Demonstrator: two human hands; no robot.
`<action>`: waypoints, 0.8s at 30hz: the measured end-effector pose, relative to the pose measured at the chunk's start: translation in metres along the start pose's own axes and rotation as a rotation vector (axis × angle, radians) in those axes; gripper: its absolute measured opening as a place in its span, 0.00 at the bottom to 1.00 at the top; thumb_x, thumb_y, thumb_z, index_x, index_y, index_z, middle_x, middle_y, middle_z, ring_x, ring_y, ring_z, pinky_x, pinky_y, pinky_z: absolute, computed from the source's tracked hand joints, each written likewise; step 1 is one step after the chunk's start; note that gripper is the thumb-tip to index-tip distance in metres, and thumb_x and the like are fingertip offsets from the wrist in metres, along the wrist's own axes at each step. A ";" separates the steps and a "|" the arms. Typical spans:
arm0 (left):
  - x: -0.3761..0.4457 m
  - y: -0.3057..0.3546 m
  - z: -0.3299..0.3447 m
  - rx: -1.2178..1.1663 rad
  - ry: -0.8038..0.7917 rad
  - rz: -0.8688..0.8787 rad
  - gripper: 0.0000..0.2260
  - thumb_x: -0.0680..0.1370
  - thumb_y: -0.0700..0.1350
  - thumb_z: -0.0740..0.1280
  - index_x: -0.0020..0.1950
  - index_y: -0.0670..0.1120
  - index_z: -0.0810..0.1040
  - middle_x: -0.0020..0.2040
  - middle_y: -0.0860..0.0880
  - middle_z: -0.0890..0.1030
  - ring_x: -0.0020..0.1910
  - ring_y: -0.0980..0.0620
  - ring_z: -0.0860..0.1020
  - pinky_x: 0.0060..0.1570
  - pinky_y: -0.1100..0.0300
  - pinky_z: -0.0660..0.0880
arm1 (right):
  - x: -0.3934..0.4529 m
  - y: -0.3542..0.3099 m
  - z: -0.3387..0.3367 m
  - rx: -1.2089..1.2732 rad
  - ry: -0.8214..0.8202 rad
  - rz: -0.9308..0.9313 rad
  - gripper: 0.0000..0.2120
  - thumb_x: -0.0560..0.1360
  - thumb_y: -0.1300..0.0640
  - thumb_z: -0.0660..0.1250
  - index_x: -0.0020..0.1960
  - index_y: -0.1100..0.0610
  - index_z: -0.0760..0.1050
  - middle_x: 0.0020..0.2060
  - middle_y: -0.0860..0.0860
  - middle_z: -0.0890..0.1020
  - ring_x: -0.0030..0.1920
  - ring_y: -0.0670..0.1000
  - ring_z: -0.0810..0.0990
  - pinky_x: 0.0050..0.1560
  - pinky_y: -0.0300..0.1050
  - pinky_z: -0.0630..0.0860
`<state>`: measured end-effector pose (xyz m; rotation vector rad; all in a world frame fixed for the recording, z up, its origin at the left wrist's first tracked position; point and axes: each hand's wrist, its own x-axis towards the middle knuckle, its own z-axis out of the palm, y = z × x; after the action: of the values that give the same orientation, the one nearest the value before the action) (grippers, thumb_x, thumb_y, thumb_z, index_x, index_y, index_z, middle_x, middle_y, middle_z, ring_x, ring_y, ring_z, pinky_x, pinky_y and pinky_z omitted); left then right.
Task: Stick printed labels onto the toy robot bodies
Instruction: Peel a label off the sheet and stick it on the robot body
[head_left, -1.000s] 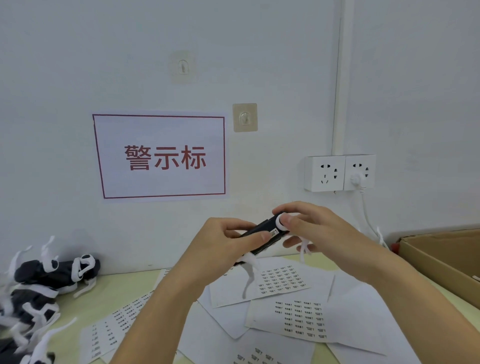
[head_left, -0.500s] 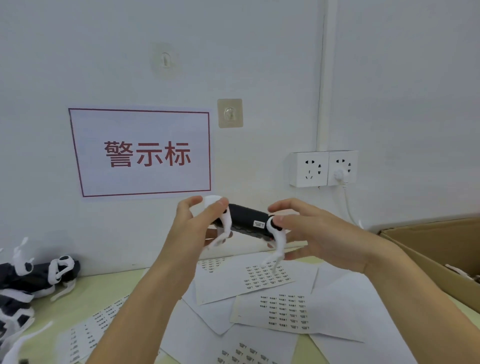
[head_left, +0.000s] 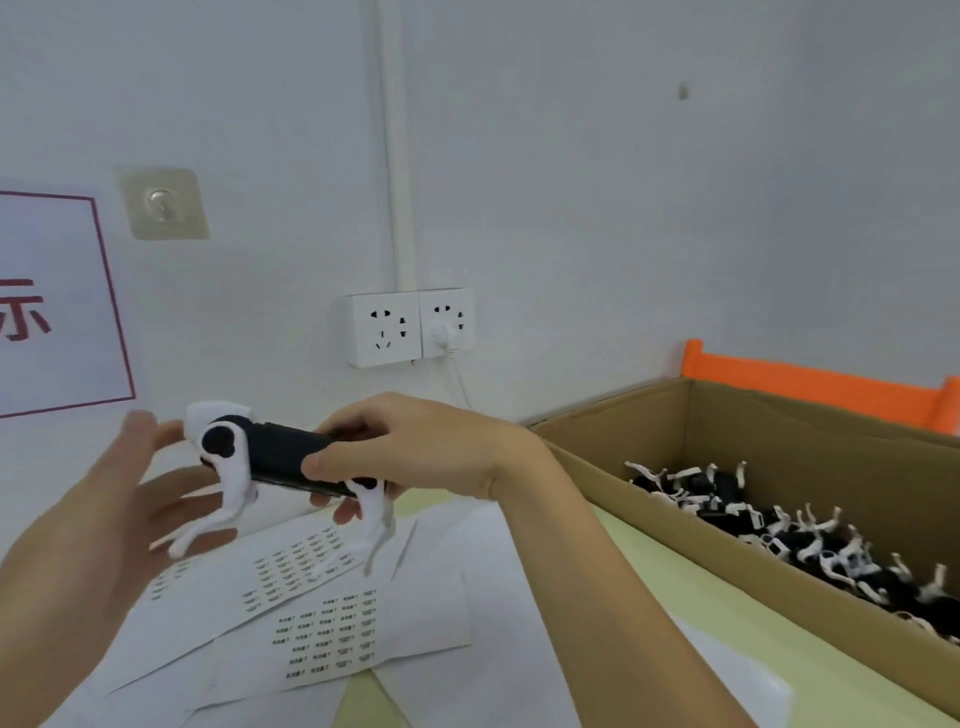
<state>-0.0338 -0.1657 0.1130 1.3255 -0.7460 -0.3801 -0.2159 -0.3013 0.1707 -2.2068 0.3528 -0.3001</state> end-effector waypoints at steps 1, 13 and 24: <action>0.003 -0.007 0.000 -0.005 -0.031 -0.061 0.23 0.78 0.70 0.59 0.59 0.55 0.81 0.55 0.50 0.86 0.54 0.46 0.84 0.57 0.40 0.76 | -0.003 0.003 -0.006 -0.007 0.009 0.009 0.14 0.80 0.55 0.66 0.62 0.61 0.77 0.55 0.62 0.82 0.47 0.59 0.81 0.53 0.52 0.79; -0.041 -0.072 0.146 0.749 -0.352 0.142 0.11 0.79 0.36 0.66 0.50 0.53 0.77 0.56 0.49 0.81 0.53 0.47 0.77 0.54 0.57 0.70 | -0.039 0.039 -0.065 0.101 0.354 0.056 0.03 0.74 0.53 0.71 0.43 0.51 0.78 0.35 0.47 0.85 0.31 0.46 0.81 0.40 0.44 0.79; -0.060 -0.109 0.267 1.131 -0.521 0.288 0.21 0.85 0.52 0.54 0.78 0.52 0.58 0.77 0.53 0.62 0.76 0.54 0.61 0.70 0.62 0.61 | -0.065 0.085 -0.116 0.536 0.885 0.175 0.04 0.71 0.57 0.68 0.39 0.56 0.76 0.34 0.50 0.80 0.30 0.49 0.79 0.30 0.38 0.75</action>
<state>-0.2412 -0.3474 0.0088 2.1479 -1.7169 -0.0290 -0.3281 -0.4127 0.1669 -1.4044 0.8210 -1.1318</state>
